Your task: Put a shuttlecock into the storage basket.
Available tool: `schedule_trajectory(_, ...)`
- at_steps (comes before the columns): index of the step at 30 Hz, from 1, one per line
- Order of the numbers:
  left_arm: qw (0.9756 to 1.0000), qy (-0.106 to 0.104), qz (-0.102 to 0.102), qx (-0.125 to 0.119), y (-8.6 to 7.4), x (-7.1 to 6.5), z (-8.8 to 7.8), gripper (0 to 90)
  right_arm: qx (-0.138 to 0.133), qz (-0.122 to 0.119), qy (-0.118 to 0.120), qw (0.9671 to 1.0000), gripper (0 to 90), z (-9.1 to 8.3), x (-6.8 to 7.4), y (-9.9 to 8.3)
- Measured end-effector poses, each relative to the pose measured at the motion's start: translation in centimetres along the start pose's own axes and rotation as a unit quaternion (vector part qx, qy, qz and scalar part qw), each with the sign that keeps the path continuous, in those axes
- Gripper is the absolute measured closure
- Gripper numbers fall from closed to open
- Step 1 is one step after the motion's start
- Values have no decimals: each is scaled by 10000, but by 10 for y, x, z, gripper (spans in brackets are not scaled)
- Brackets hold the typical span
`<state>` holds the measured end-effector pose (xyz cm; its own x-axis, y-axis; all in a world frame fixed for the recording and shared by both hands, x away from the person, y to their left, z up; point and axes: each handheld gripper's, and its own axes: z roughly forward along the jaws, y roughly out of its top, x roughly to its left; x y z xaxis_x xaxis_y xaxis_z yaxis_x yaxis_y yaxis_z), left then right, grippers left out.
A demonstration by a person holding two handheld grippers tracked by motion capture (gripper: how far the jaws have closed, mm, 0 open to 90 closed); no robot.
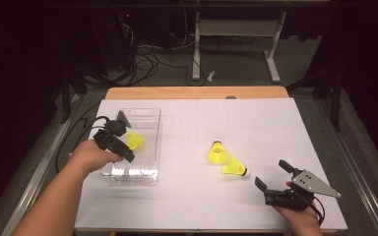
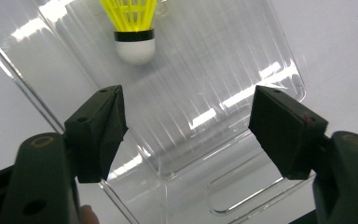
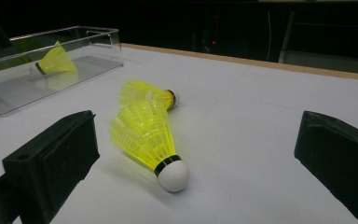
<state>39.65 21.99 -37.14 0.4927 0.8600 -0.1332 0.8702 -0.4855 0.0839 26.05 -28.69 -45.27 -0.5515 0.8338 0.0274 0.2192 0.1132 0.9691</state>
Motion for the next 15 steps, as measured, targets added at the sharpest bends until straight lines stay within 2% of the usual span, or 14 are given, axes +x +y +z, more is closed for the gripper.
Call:
schedule_trajectory(7, 9999, 126, -10, 19, -7, -7, -5, 250, 3, 43, -11, 10000, 2, 0, -1, 0)
schedule_trajectory(10, 9999, 72, 93, 23, -9, -13, -8, 216, 14, 27, -2, 10000, 2, 0, 0, 0)
schedule_trajectory(15, 9997, 103, 242, 17, -13, -19, -10, 177, 8, 30, -7, 10000, 1, 0, 0, 0)
